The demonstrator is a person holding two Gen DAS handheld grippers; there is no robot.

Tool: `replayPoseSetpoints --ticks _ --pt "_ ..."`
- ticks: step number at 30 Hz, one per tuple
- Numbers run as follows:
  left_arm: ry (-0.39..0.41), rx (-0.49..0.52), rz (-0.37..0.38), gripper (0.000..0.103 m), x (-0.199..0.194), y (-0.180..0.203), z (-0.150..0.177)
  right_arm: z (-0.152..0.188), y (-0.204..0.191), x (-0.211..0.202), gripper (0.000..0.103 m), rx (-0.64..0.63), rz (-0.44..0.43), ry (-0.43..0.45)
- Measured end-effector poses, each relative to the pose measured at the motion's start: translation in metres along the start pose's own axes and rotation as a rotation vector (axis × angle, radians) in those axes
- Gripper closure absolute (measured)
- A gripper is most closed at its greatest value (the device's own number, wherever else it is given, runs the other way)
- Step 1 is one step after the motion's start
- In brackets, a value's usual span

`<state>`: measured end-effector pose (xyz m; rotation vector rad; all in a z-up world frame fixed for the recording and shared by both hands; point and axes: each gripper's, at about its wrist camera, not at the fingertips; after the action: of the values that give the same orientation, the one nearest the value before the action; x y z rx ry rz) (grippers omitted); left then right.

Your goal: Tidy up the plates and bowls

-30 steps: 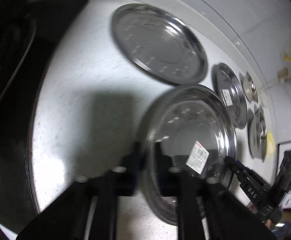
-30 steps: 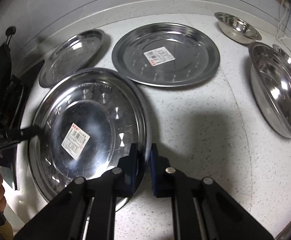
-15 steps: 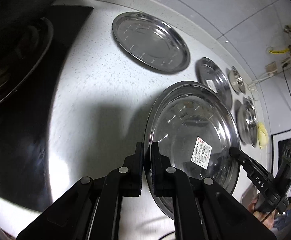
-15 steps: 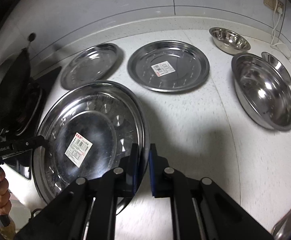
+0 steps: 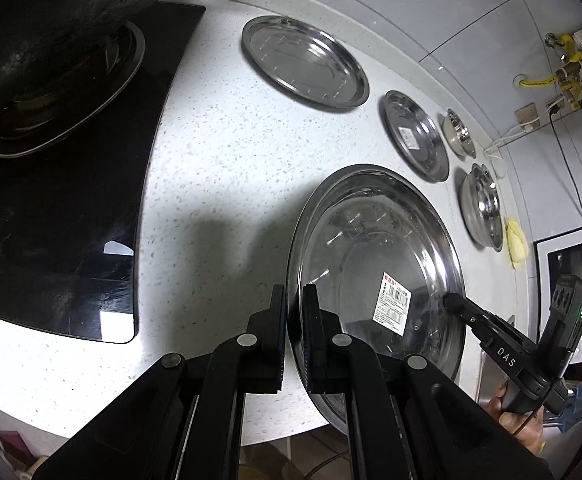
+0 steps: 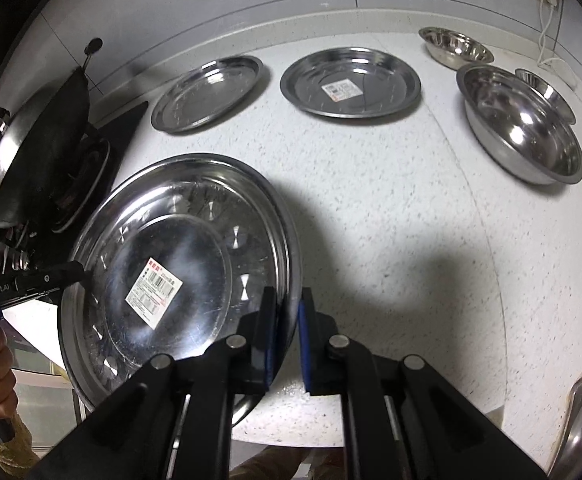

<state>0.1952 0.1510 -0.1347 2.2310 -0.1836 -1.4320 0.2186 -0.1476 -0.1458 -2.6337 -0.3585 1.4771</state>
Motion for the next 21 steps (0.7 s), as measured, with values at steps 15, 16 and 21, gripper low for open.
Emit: replayPoseSetpoints --ticks 15,16,21 --pt "-0.001 -0.037 -0.089 0.099 0.021 -0.006 -0.003 -0.011 -0.007 0.026 0.092 -0.131 -0.009 -0.048" --pt "0.001 -0.042 -0.101 0.099 0.023 -0.007 -0.003 -0.011 -0.006 0.03 0.092 -0.139 -0.026 -0.057" --pt "-0.001 -0.094 -0.177 0.098 0.031 -0.013 0.005 -0.009 -0.001 0.042 0.09 -0.194 -0.119 -0.086"
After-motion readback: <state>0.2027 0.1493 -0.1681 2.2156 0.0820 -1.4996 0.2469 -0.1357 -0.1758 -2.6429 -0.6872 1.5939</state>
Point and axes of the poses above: each gripper's, at about its wrist camera, not at the fingertips, and x roughly the way its jaws point, y to its right, z to its underside, and after that the axes turned 9 degrees about y, right-handed
